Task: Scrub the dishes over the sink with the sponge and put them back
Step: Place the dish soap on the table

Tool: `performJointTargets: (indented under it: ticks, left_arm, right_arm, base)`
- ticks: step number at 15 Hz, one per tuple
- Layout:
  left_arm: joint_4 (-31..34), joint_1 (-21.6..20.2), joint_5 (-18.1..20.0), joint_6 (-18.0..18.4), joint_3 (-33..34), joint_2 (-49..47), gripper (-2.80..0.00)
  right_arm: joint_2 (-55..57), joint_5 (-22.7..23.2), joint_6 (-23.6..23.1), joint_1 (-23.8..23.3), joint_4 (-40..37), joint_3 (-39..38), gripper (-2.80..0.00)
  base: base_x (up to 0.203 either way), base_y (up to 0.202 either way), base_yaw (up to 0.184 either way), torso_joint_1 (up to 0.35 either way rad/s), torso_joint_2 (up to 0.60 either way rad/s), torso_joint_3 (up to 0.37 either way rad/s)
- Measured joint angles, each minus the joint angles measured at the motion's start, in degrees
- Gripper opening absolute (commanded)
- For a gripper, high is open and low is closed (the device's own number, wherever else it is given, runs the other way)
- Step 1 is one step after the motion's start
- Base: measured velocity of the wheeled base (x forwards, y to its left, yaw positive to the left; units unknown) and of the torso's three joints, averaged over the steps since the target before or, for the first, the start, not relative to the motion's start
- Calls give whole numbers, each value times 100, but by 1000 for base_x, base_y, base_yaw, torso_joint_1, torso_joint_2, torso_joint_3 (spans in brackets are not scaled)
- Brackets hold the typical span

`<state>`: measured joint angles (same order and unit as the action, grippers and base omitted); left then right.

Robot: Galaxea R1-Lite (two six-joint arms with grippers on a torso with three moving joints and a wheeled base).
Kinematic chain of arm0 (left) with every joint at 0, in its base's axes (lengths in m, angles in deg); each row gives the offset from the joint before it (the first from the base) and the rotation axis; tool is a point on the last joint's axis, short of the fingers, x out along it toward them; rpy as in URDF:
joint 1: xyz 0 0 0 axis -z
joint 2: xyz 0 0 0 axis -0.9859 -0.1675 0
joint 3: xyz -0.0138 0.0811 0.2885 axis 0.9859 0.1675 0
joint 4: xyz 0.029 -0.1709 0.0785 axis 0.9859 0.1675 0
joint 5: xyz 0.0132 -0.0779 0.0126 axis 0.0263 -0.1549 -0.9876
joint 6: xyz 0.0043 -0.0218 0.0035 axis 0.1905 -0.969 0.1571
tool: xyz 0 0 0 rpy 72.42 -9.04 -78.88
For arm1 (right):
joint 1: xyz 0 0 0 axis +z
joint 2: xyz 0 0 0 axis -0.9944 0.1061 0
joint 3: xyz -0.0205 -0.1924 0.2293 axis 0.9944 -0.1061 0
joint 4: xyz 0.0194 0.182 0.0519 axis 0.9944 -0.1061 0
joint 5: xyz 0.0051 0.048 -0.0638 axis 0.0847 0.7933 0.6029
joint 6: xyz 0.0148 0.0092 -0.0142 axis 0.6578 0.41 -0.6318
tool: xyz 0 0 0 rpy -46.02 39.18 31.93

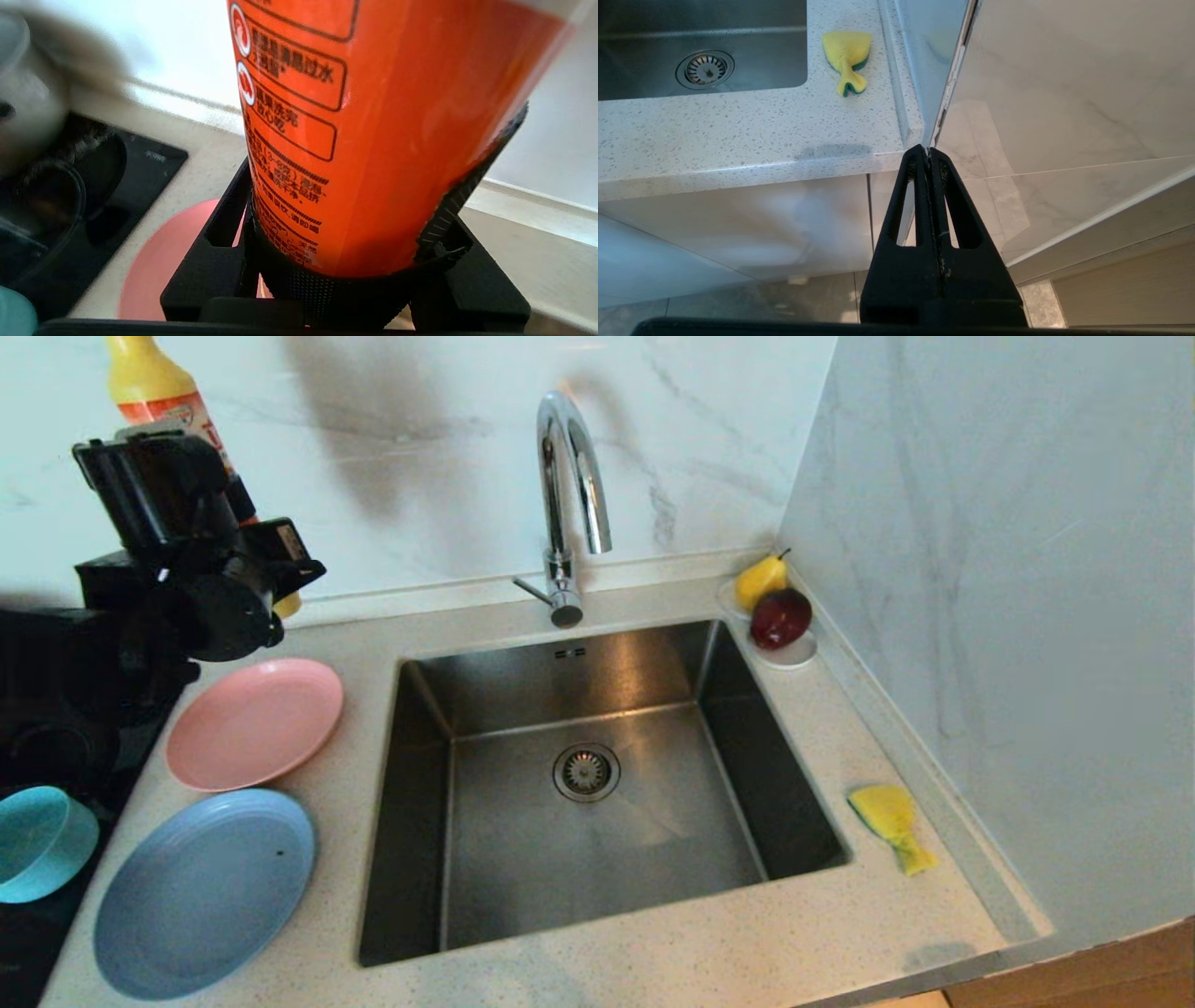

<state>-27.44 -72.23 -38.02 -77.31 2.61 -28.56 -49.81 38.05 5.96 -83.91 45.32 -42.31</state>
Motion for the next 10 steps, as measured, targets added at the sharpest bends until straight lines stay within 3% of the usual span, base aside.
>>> performJointTargets:
  ticks: [6, 10]
  left_arm:
    - [-966, -47, -106, -29, -501, -1441, -280]
    - [-1116, -36, -234, -13, -1275, -2294, -280]
  right_arm:
    - [0, 2, 0, 0, -2, 0, -280]
    - [0, 0, 2, 0, 0, 0, -280]
  base:
    - [0, 0, 0, 0, 0, 0]
    - [0, 0, 0, 0, 0, 0]
